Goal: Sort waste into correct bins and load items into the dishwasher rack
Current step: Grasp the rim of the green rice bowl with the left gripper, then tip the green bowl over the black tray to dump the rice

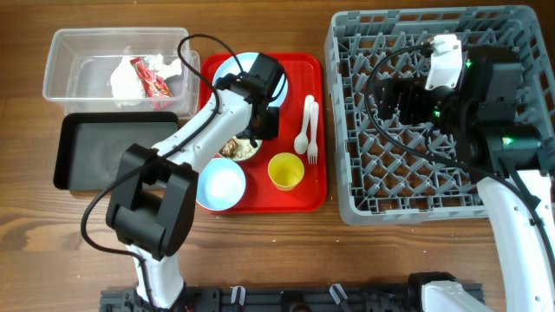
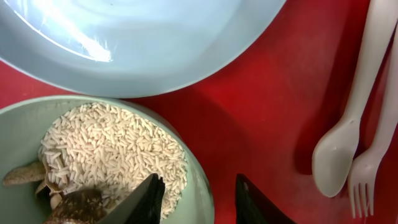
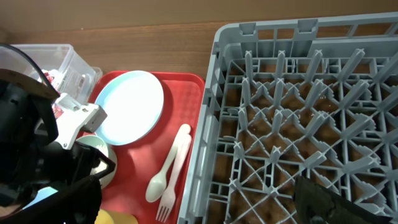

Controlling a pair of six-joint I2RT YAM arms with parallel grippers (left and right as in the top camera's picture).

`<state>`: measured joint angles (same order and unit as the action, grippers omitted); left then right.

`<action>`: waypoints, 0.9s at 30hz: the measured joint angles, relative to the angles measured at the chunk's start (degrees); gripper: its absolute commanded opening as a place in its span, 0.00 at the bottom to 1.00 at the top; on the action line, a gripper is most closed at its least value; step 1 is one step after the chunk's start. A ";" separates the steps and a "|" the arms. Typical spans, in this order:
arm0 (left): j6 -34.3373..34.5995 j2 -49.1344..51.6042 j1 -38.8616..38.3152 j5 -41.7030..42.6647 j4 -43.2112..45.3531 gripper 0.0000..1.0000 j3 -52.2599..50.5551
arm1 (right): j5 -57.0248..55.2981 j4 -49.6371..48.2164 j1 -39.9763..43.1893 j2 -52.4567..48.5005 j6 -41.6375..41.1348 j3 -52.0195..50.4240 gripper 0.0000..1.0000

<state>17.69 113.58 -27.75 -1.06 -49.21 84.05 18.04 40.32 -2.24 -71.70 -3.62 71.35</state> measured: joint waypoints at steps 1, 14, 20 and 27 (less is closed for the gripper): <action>-0.76 0.07 0.00 0.00 0.00 0.36 0.00 | -0.02 -0.02 0.00 0.00 -0.07 0.00 1.00; -3.50 3.32 0.00 -0.81 -1.73 0.04 0.02 | -0.02 0.00 0.00 0.00 -0.20 0.00 1.00; -3.65 3.30 0.11 2.25 -8.52 0.04 4.68 | 0.00 -0.02 0.00 0.00 -0.20 0.00 1.00; -3.41 -1.07 1.84 9.55 -14.91 0.04 13.60 | -0.02 -0.04 0.00 0.00 -0.20 0.02 1.00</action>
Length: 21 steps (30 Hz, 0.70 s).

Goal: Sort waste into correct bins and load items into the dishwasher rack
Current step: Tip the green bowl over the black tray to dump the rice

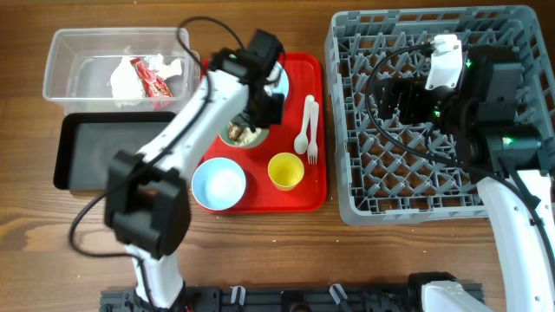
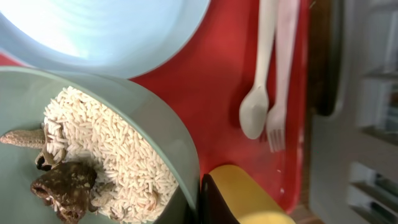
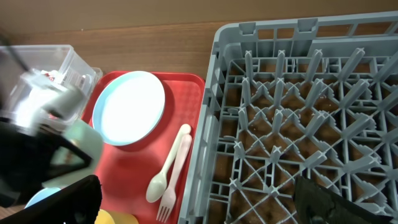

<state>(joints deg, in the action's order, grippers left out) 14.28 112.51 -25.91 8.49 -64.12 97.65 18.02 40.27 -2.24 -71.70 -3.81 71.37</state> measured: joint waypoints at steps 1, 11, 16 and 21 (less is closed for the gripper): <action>0.22 -1.46 1.01 0.26 -0.48 0.04 0.46 | 0.02 0.00 0.00 0.00 0.00 -0.02 0.99; -3.19 -9.53 29.24 9.70 -16.22 0.04 1.16 | 0.00 -0.24 0.00 -0.02 0.00 -0.02 1.00; -13.29 -10.05 43.04 22.53 -13.68 0.04 -5.53 | 0.02 -0.24 0.00 -0.04 -0.02 -0.02 1.00; -20.79 -10.10 55.52 39.19 -2.69 0.04 -16.39 | 0.00 -0.26 0.00 -0.04 -0.24 -0.02 1.00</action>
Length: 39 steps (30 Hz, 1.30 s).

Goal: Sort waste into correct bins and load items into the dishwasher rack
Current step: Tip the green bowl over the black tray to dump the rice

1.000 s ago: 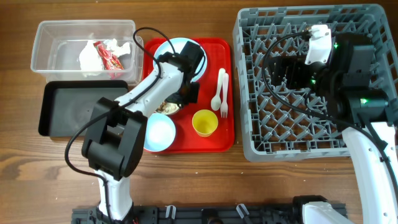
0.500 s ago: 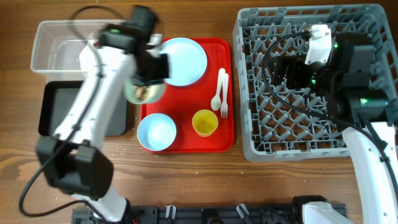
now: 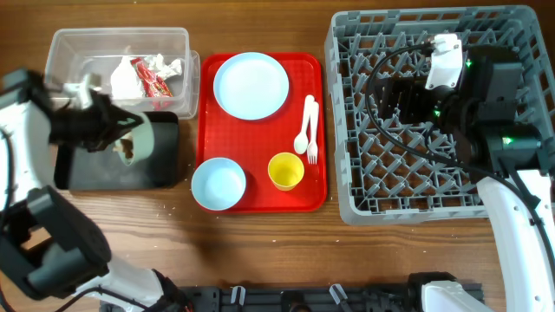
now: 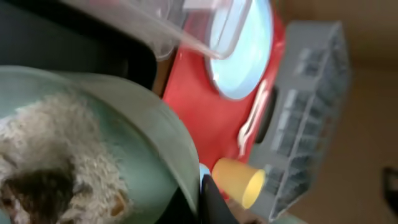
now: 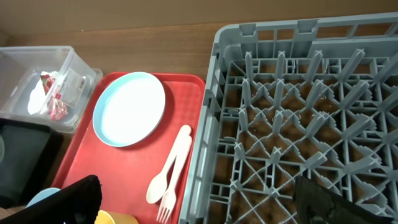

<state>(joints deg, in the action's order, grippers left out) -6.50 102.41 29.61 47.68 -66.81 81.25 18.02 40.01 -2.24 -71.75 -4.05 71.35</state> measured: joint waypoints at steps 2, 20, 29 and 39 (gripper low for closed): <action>-1.09 0.00 3.69 5.22 3.56 0.04 -3.28 | 0.02 0.02 0.00 0.00 -0.66 0.00 1.00; -1.97 9.99 11.39 38.53 6.16 0.04 -8.68 | 0.02 0.28 0.00 0.00 -1.29 0.02 1.00; 0.20 9.99 13.94 40.74 7.50 0.04 -8.72 | 0.02 0.26 0.00 0.00 -1.29 0.02 1.00; 4.46 9.99 18.71 38.49 7.48 0.04 -8.79 | 0.02 0.70 0.00 0.00 -1.29 0.00 1.00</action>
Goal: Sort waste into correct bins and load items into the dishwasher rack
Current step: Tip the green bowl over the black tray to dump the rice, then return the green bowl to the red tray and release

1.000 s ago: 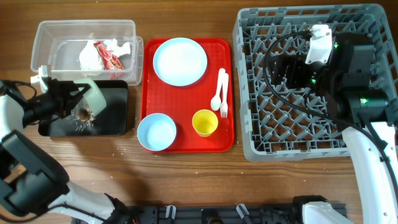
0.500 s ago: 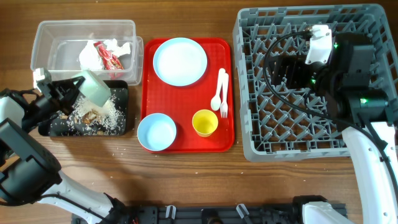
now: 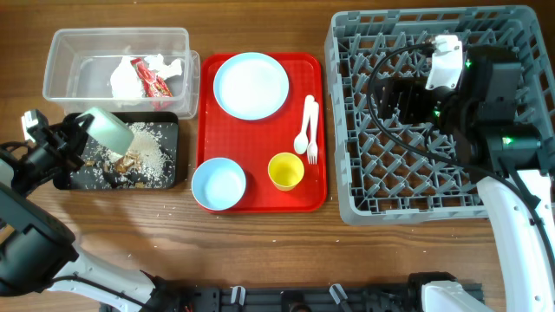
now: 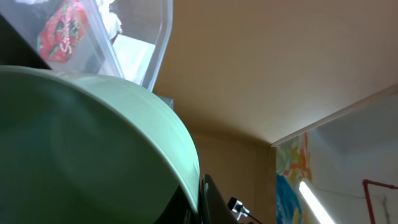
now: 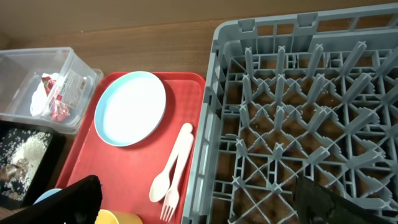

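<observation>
My left gripper (image 3: pixel 80 128) is shut on the rim of a pale green bowl (image 3: pixel 110 130), which is tipped on its side over the black tray (image 3: pixel 87 178). Rice and brown food scraps (image 3: pixel 139 156) lie spilled in that tray. In the left wrist view the bowl (image 4: pixel 93 143) fills the frame, with the gripper (image 4: pixel 199 202) pinching its edge. My right gripper (image 5: pixel 199 208) hangs open above the grey dishwasher rack (image 3: pixel 434 186), holding nothing.
The red tray (image 3: pixel 260 139) carries a light blue plate (image 3: pixel 251 85), a blue bowl (image 3: pixel 218 184), a yellow cup (image 3: pixel 286 171) and a white spoon and fork (image 3: pixel 308 130). A clear bin (image 3: pixel 61 52) behind the black tray holds wrappers and tissue.
The green bowl has been tipped further over the black tray and its rice and scraps now lie in the tray. My left arm has shifted further left. The right arm has not moved.
My left gripper stood astride the rim of the food-filled green bowl on the red tray. Then the bowl was lifted in its grip, then held tilted over the black tray, and now it is emptied there.
</observation>
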Controlling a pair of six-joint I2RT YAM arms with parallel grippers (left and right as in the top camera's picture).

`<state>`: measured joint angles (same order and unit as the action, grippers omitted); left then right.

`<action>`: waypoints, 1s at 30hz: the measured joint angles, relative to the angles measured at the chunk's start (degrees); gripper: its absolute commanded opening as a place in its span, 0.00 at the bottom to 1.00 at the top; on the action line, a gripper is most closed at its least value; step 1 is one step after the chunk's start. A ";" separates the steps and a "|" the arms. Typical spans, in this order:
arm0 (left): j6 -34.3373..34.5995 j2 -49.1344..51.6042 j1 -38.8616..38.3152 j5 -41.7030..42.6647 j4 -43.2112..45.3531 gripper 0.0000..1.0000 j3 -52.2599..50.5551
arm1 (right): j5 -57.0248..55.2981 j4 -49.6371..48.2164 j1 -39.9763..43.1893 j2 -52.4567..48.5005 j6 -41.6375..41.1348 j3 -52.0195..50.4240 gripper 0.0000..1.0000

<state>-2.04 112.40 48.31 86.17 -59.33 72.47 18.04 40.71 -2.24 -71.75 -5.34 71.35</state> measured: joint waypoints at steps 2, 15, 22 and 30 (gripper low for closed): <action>-0.02 0.00 -0.02 -1.11 -0.22 0.04 0.00 | 0.00 0.04 0.00 0.00 0.00 0.00 1.00; 0.59 -16.96 -22.71 -24.22 3.82 0.04 0.81 | 0.00 0.07 0.00 -0.52 0.00 0.02 1.00; 6.27 -17.14 -58.31 -60.54 13.73 0.04 1.27 | 0.20 0.48 0.04 -4.48 -0.66 0.04 1.00; 10.56 -9.03 -73.44 -82.09 16.52 0.22 1.27 | 0.37 0.48 0.04 -5.51 -0.66 0.04 1.00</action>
<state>8.51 103.37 -25.12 4.08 -42.81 73.73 18.41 41.19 -2.20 -77.25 -6.00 71.40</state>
